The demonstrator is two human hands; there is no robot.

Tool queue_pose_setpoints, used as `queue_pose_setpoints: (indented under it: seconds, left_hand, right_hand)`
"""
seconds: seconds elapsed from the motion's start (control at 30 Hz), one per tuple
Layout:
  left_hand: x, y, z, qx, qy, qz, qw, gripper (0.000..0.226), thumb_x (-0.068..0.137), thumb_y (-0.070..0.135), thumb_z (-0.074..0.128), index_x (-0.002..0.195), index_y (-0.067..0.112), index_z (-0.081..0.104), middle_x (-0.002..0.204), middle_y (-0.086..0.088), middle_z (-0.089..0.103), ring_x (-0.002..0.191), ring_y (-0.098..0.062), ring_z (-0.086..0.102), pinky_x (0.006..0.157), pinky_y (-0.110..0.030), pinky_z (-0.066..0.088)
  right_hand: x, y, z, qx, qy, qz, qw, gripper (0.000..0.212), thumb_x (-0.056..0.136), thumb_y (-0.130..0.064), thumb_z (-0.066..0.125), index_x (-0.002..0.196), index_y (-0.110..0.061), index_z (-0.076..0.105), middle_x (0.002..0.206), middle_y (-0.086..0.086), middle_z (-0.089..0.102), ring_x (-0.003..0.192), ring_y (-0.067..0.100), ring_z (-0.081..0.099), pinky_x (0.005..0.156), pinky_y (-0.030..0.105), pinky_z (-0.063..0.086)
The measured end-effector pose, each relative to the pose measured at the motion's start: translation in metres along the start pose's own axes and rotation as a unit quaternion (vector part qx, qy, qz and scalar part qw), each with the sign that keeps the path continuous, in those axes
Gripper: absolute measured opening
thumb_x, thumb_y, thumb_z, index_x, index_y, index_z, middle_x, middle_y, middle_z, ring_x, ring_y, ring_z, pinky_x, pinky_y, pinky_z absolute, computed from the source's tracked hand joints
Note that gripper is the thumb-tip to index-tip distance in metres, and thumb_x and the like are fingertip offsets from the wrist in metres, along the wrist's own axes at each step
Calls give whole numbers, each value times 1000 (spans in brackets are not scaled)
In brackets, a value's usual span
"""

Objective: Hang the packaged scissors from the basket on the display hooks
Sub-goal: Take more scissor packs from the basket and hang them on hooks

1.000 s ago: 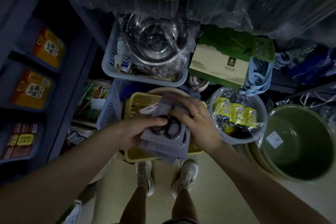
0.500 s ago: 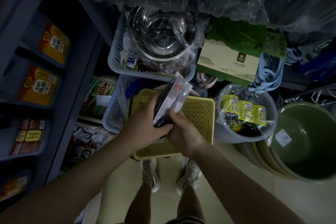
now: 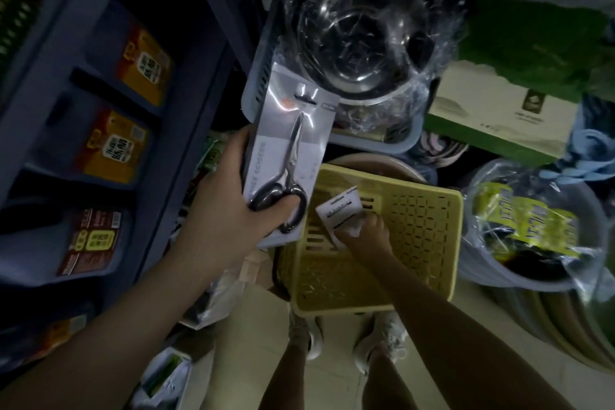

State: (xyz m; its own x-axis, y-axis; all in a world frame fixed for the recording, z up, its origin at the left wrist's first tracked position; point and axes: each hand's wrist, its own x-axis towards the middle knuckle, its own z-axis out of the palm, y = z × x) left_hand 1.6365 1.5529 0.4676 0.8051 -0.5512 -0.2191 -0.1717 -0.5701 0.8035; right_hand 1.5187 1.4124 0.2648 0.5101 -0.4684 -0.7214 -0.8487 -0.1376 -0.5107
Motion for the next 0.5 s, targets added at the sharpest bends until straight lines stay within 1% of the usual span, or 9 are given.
queue_pose_setpoints:
  seconds: [0.07, 0.1, 0.13, 0.2, 0.23, 0.27, 0.33, 0.4, 0.5]
  left_hand:
    - [0, -9, 0, -13, 1, -4, 1000, 70, 68, 14, 77, 122, 37, 37, 99, 33, 52, 85, 27, 52, 63, 5, 40]
    - [0, -12, 0, -16, 1, -8, 1000, 69, 69, 14, 77, 119, 39, 36, 98, 33, 53, 84, 26, 52, 63, 4, 41]
    - [0, -15, 0, -21, 0, -13, 1000, 68, 69, 15, 77, 117, 40, 35, 97, 32, 54, 84, 25, 53, 62, 3, 41]
    - [-2, -20, 0, -38, -3, -25, 999, 67, 69, 16, 77, 118, 39, 37, 98, 29, 56, 85, 22, 55, 63, 1, 43]
    - [-2, -22, 0, -44, -7, -30, 999, 67, 69, 16, 76, 121, 37, 39, 100, 29, 56, 88, 20, 56, 64, 0, 44]
    - [-1, -23, 0, -47, -12, -32, 998, 69, 69, 16, 76, 125, 33, 39, 103, 29, 56, 91, 18, 56, 65, -1, 46]
    - [-1, -21, -1, -53, -21, -33, 998, 70, 71, 17, 75, 127, 32, 38, 104, 30, 54, 92, 19, 55, 68, -2, 47]
    - [0, -14, -6, -61, -29, -33, 997, 67, 73, 19, 74, 126, 36, 37, 103, 32, 51, 88, 23, 54, 68, -1, 47]
    - [4, 2, -18, -85, -38, -47, 995, 65, 71, 23, 75, 127, 29, 42, 104, 25, 57, 95, 8, 58, 72, -11, 47]
  right_hand:
    - [14, -5, 6, 48, 59, 2, 997, 85, 77, -34, 71, 144, -12, 24, 145, 14, 38, 133, 33, 37, 107, 49, 36]
    - [20, -5, 10, 55, 88, -1, 995, 74, 79, -30, 69, 141, -14, 31, 142, 14, 41, 130, 34, 40, 105, 49, 39]
    - [22, -6, 11, 13, 105, -17, 994, 57, 83, -27, 64, 134, -14, 42, 138, 14, 45, 127, 33, 42, 102, 45, 40]
    - [24, -4, 9, -113, 84, -61, 988, 26, 89, -27, 55, 113, -19, 58, 127, 12, 56, 114, 28, 51, 90, 36, 44]
    - [20, -5, 7, -143, 53, -83, 985, 17, 90, -28, 53, 104, -23, 60, 119, 9, 61, 104, 24, 57, 83, 33, 47]
    - [14, -5, 4, -177, 21, -110, 978, 13, 90, -29, 53, 100, -25, 60, 111, 6, 64, 95, 20, 59, 77, 31, 48]
    - [-8, -6, -6, -203, 20, -147, 968, 10, 91, -31, 51, 97, -26, 58, 103, 1, 65, 89, 18, 62, 74, 32, 52]
    - [-40, -13, -28, -132, 57, -164, 976, 12, 93, -30, 48, 100, -25, 56, 98, -4, 66, 88, 14, 64, 77, 33, 54]
    - [-96, -32, -75, -24, 116, -209, 971, 7, 94, -18, 50, 98, -19, 55, 88, -11, 60, 79, 6, 58, 79, 34, 51]
